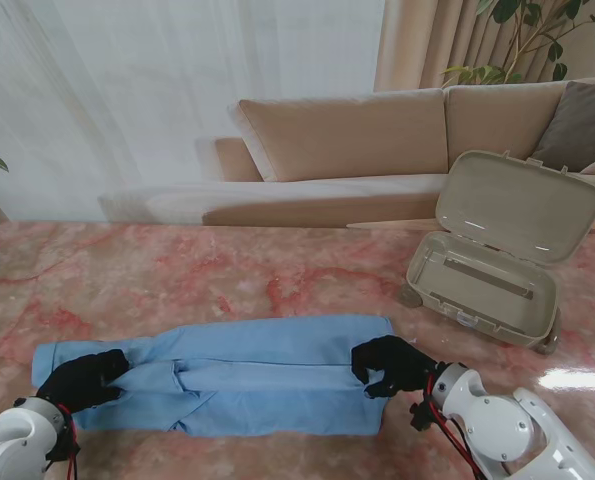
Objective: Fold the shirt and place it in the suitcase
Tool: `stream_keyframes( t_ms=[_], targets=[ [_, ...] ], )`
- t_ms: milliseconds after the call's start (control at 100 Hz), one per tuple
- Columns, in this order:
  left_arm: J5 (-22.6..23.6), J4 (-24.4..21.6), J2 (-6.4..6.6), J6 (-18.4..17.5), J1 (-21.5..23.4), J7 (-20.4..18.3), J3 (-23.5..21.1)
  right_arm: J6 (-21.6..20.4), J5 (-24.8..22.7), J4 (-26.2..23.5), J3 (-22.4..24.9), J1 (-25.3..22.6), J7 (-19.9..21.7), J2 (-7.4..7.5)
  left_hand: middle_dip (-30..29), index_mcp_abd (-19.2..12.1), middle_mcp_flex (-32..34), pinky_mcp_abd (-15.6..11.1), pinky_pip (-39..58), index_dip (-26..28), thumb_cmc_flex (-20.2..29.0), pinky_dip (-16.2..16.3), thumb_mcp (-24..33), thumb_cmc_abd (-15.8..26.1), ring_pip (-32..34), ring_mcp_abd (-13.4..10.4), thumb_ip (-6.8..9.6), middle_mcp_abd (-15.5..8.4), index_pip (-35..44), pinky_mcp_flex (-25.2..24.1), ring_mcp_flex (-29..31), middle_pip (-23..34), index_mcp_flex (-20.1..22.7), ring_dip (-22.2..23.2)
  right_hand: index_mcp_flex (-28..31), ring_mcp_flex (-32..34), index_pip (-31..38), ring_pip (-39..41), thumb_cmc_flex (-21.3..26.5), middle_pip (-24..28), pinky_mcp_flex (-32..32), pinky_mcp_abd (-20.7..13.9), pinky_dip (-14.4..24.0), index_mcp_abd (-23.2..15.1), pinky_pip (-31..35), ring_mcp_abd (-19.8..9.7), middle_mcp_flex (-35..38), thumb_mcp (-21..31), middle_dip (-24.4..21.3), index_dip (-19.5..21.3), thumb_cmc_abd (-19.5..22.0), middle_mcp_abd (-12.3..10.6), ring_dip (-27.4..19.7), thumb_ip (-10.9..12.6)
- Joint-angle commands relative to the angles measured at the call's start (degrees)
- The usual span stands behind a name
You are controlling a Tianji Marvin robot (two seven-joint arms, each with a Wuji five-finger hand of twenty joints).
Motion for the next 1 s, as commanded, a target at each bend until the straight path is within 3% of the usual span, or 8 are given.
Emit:
stream_keyframes(
  t_ms=[0, 140, 340, 770, 780, 790, 810, 990],
  targets=[
    [-0.4, -0.37, 0.12, 0.35, 1.18, -0.61, -0.33, -0.21, -0.06, -0.02, 0.41, -0.64, 1.27, 0.63, -1.07, -0.22, -0.41, 1.89, -0.68, -1.94, 4.17, -1.03, -0.85, 1.4, -2.14, 2.19, 0.4, 0.15, -0.99, -1.31, -2.24, -1.93, 1.42, -1.79, -1.67, 0.88, -0.52, -4.25, -1.86, -1.41, -2.22, 1.22, -0.85, -1.67, -1.15, 1.62, -0.62, -0.33, -0.24, -2.19, 0.04, -0.05, -2.02, -0.76],
    [-2.34, -1.65, 0.02, 0.75, 2.15, -1.48, -1.34, -0.62, -0.39, -0.68, 1.51, -1.08, 3.61, 1.19, -5.39, 0.9, -0.18, 2.23, -2.7, -7.96, 3.74, -2.38, -2.53, 2.41, -4.92, 2.28, 0.81, 1.52, -6.24, -3.11, -4.3, -6.93, 2.86, -4.51, -2.55, -2.47, -3.14, -12.24, -3.33, -5.88, -7.17, 3.39, -1.68, 0.23, -7.66, 2.55, -1.76, -1.61, -2.51, -7.85, 1.41, 0.11, -4.1, -0.74],
    [-4.07, -3.39, -0.16, 0.9, 3.36, -1.96, -2.85, -0.26, -0.76, -2.45, 3.7, -2.2, 5.73, 1.61, -14.42, 2.94, -4.48, 2.53, -4.49, -13.6, 1.68, -3.86, -3.47, 4.62, -7.73, 2.4, 1.66, 2.9, -16.76, -4.6, -6.02, -2.97, 4.56, -8.06, -2.9, -6.12, -7.23, -20.06, -7.9, -9.89, -11.78, 5.25, -2.58, 2.9, -13.61, 3.88, -3.73, -6.15, -6.39, -11.54, 5.19, 0.49, -6.43, -1.26],
    [-8.77, -9.84, -0.86, 0.65, 6.12, -2.09, -7.05, 1.89, -5.97, -9.86, 9.6, -5.96, -1.17, 0.09, -24.79, 3.88, -8.61, 3.06, -6.96, -13.04, -0.58, -5.15, -6.66, 7.49, -10.77, 2.77, 2.26, 4.09, -24.03, -6.33, -7.85, -0.56, 4.69, -11.06, -2.75, -12.6, -16.33, -30.78, -15.53, -14.14, -14.44, 4.97, -2.78, 6.61, -21.99, 4.59, -7.53, -12.91, -13.62, -9.94, 12.23, 0.61, -8.65, -0.14],
    [-8.86, -9.98, -0.89, 0.64, 6.17, -2.01, -7.11, 2.07, -6.12, -9.96, 9.59, -5.97, -1.63, -0.01, -24.84, 3.86, -8.56, 3.09, -6.97, -13.04, -0.55, -5.16, -6.7, 7.55, -10.82, 2.81, 2.27, 4.1, -24.05, -6.34, -7.92, -0.56, 4.7, -11.09, -2.77, -12.68, -16.44, -30.89, -15.56, -14.22, -13.39, 4.44, -2.61, 6.64, -21.55, 4.65, -7.54, -12.98, -13.69, -9.91, 12.44, 0.67, -8.66, -0.06],
    [-8.96, -10.1, -0.92, 0.64, 6.21, -1.93, -7.17, 2.26, -6.27, -10.05, 9.57, -5.97, -2.11, -0.11, -24.9, 3.85, -8.56, 3.12, -6.98, -13.03, -0.56, -5.16, -6.77, 7.55, -10.82, 2.78, 2.26, 4.1, -24.06, -6.34, -7.88, -0.57, 4.71, -11.09, -2.77, -12.74, -16.57, -31.02, -15.57, -14.3, -6.88, -0.65, -1.29, 6.67, -17.0, 4.7, -7.55, -13.1, -13.82, -9.82, 12.7, 0.77, -8.63, 0.08],
    [-9.16, -10.35, -0.97, 0.64, 6.27, -1.76, -7.25, 2.72, -6.66, -10.24, 9.48, -5.94, -3.14, -0.32, -24.99, 4.04, -8.46, 3.15, -6.99, -13.02, -0.56, -5.16, -6.89, 7.6, -10.79, 2.85, 2.24, 4.05, -24.05, -6.35, -7.74, -0.55, 4.84, -11.1, -2.87, -12.88, -16.71, -31.23, -15.65, -14.42, 1.66, -5.01, -1.97, 6.79, -16.21, 4.77, -7.62, -13.17, -13.99, -9.78, 13.39, 0.89, -8.6, 0.34],
    [-11.82, -10.25, -1.06, 1.19, 4.47, -1.43, -5.95, 6.48, -8.18, -9.59, 5.87, -3.63, -11.17, -1.97, -25.45, 3.91, -8.02, 3.15, -6.98, -13.07, 0.03, -5.15, -8.01, 8.09, -10.74, 3.05, 2.34, 4.2, -24.59, -6.28, -7.56, -0.53, 5.22, -11.07, -4.65, -14.84, -17.97, -33.96, -14.53, -16.21, 7.03, -6.89, 2.6, 8.12, -22.78, 5.37, -9.3, -13.49, -15.55, -11.33, 17.78, 1.77, -9.68, 0.8]
  ],
)
